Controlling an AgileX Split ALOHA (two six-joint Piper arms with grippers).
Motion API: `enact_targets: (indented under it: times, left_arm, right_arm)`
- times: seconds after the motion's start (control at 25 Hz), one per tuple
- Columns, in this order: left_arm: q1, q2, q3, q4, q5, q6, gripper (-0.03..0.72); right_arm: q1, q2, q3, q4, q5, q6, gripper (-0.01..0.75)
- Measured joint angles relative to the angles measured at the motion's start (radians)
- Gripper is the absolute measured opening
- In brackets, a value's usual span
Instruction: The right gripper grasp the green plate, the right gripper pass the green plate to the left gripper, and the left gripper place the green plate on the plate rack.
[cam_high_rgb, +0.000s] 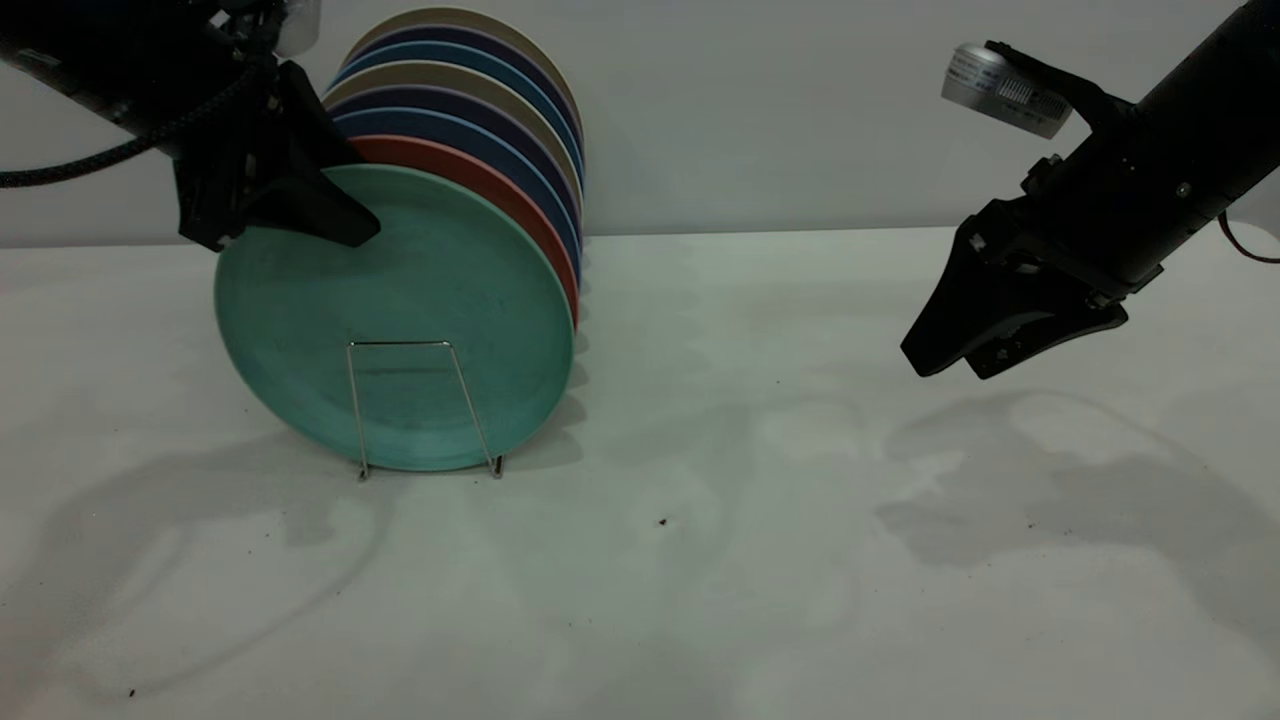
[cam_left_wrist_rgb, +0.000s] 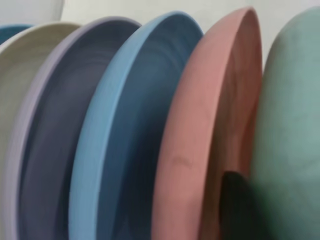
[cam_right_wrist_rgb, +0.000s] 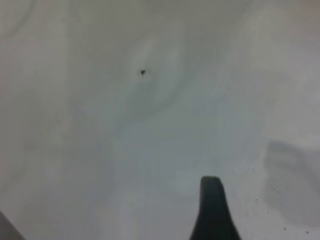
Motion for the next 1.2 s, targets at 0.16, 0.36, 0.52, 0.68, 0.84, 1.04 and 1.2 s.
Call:
enact_targets:
  times: [0.16, 0.36, 0.52, 0.68, 0.84, 1.04, 1.2]
  left_arm:
    - [0.0, -0.062, 0.0, 0.017, 0.038, -0.02, 0.511]
    - [0.0, -0.179, 0.0, 0.181, 0.102, -0.248, 0.576]
    - [0.001, -0.265, 0.0, 0.351, 0.168, -0.768, 0.576]
    - [0.03, -0.333, 0.0, 0.515, 0.24, -1.46, 0.56]
    - [0.072, -0.381, 0.0, 0.677, 0.34, -1.773, 0.541]
    - [0.119, -0.486, 0.062, 0.712, 0.395, -1.815, 0.539]
    - [0.12, -0.635, 0.207, 0.706, 0.377, -1.813, 0.539]
  right_arm:
    - [0.0, 0.0, 0.0, -0.003, 0.0, 0.004, 0.56]
    - [0.0, 0.0, 0.0, -0.008, 0.003, 0.007, 0.56]
    - [0.0, -0.006, 0.0, -0.058, 0.035, 0.053, 0.56]
    - [0.0, -0.075, 0.0, -0.261, 0.057, 0.279, 0.56]
    - [0.0, -0.23, 0.0, -0.558, 0.158, 0.599, 0.56]
    - [0.0, -0.467, 0.0, -0.884, 0.367, 0.886, 0.56]
    - [0.0, -0.666, 0.003, -0.963, 0.46, 0.934, 0.56]
